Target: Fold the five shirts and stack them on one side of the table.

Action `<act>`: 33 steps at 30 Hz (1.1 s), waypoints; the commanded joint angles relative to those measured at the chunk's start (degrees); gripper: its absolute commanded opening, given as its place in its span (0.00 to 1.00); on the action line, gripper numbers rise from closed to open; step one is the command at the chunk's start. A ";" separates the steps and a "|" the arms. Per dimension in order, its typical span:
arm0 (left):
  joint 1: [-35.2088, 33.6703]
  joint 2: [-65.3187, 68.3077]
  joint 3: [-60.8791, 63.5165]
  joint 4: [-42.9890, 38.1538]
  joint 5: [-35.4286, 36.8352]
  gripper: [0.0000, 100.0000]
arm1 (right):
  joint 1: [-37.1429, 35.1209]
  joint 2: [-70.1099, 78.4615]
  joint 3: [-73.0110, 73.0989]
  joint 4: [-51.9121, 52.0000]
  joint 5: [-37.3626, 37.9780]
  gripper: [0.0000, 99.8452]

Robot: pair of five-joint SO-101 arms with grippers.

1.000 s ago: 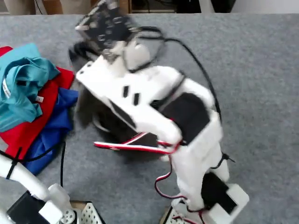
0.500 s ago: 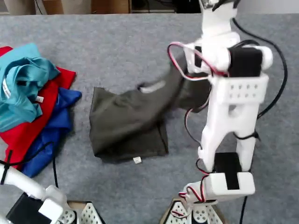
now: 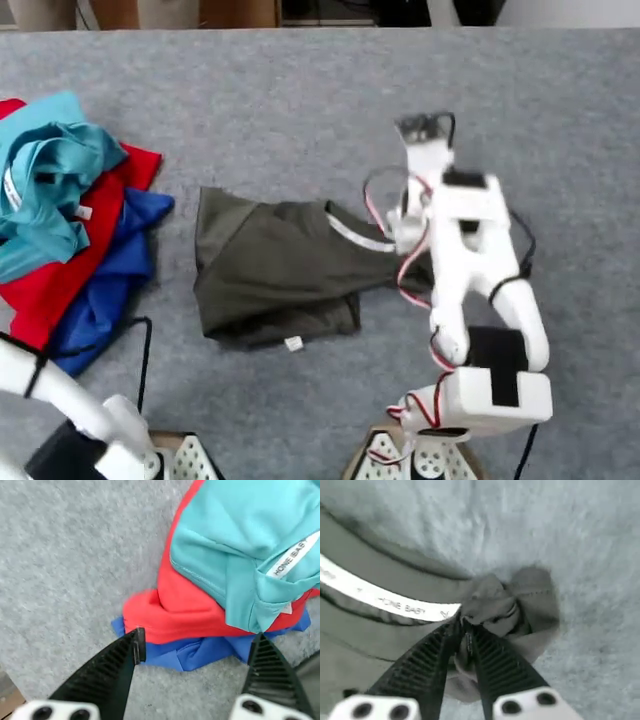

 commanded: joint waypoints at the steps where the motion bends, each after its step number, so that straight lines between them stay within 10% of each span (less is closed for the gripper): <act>1: -2.73 -5.76 0.70 -2.64 -4.22 0.33 | 2.77 -1.27 4.79 -5.27 0.53 0.00; 20: 2.02 -24.84 21.01 -11.16 -7.65 0.33 | 1.80 -2.59 7.16 -8.88 0.26 0.00; 33: 51.69 -4.00 17.85 -14.15 18.11 0.33 | 1.89 -2.68 7.25 -8.88 0.35 0.00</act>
